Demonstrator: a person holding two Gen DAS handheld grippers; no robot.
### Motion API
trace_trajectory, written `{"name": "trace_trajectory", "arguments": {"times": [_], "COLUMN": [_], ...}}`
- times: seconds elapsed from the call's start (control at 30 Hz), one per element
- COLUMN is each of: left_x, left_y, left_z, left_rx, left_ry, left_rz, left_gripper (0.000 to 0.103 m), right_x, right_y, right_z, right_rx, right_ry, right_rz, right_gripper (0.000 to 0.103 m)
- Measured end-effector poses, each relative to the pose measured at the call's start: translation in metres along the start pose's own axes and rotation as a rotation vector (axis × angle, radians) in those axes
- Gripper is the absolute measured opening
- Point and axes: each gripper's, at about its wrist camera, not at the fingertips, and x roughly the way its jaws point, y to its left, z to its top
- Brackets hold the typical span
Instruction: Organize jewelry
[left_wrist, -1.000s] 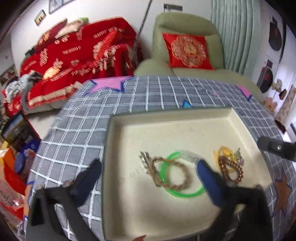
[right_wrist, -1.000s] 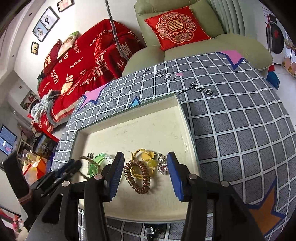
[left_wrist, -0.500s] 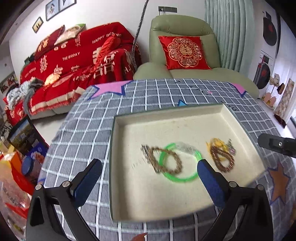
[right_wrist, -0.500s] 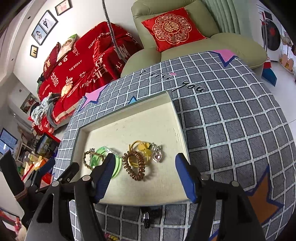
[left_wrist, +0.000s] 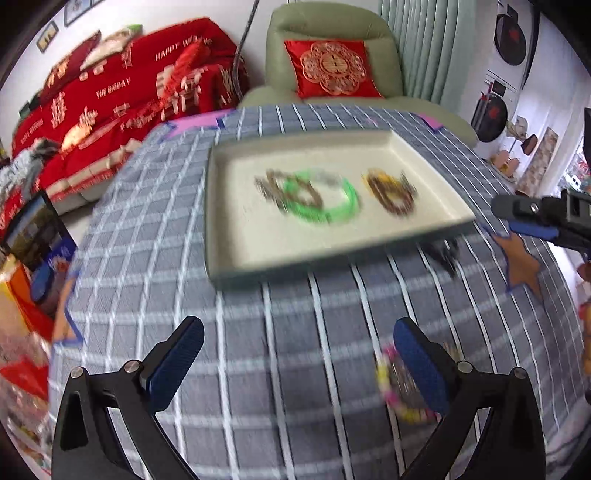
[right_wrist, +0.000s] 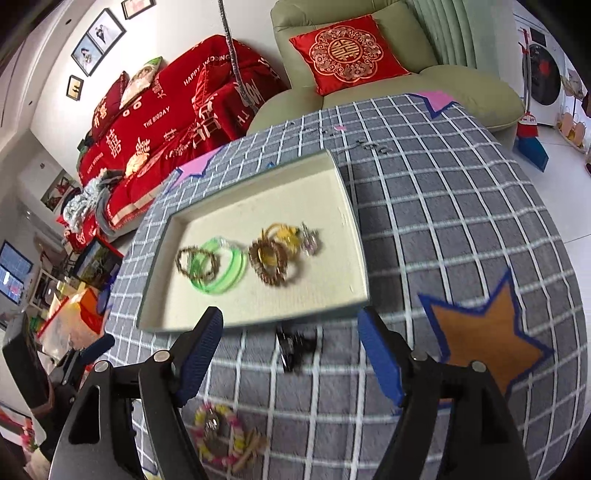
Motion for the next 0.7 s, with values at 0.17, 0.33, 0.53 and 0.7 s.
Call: {"name": "trace_trajectory", "arguments": {"times": [0.17, 0.33, 0.53, 0.7], "left_x": [-0.006, -0.002, 0.014, 0.015], "left_y": [-0.001, -0.011, -0.026, -0.036], "left_z": [-0.026, -0.043, -0.051, -0.053], "left_rx": [-0.081, -0.140, -0.147, -0.116], "left_ry": [0.057, 0.105, 0.158, 0.166], "left_rz": [-0.062, -0.090, -0.042, 0.006], "left_gripper": [0.103, 0.103, 0.103, 0.103], "right_x": [-0.006, -0.010, -0.015, -0.018], "right_y": [-0.006, -0.010, -0.014, -0.015], "right_z": [-0.021, -0.038, -0.050, -0.055], "right_rx": [0.004, 0.016, 0.032, 0.034], "right_ry": [0.018, 0.033, 0.035, 0.036], "right_rz": [-0.012, -0.014, -0.007, -0.003], "right_gripper": [0.078, 0.078, 0.078, 0.078]}}
